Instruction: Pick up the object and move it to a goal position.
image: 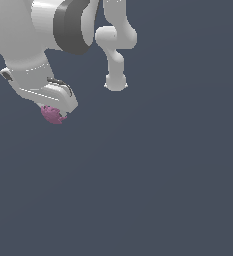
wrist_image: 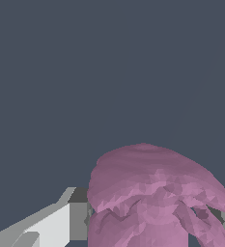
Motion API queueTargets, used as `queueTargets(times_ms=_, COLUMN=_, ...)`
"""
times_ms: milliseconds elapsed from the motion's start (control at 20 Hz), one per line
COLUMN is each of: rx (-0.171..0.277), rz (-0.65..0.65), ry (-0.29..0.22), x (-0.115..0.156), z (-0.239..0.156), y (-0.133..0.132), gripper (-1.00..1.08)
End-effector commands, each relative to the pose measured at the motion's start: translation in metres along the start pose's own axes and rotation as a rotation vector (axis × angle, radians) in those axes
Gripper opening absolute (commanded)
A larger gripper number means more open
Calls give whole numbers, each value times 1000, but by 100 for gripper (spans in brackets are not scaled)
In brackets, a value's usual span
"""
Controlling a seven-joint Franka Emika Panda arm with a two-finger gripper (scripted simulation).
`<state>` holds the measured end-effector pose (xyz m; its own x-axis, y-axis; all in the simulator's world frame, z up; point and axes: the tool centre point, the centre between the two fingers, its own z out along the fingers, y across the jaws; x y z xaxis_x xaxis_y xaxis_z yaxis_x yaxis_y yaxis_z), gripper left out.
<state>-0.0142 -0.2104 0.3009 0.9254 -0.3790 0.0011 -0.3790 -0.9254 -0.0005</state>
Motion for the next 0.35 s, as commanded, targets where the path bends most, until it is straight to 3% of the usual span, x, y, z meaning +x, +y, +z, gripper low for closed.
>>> queueTargets(times_ms=0, rx=0, rz=-2, ry=-1, x=3, z=-8, y=8, gripper=-100)
queueTargets(times_ms=300, rx=0, rz=-2, ry=-1, x=7, z=-14, y=15, gripper=-100)
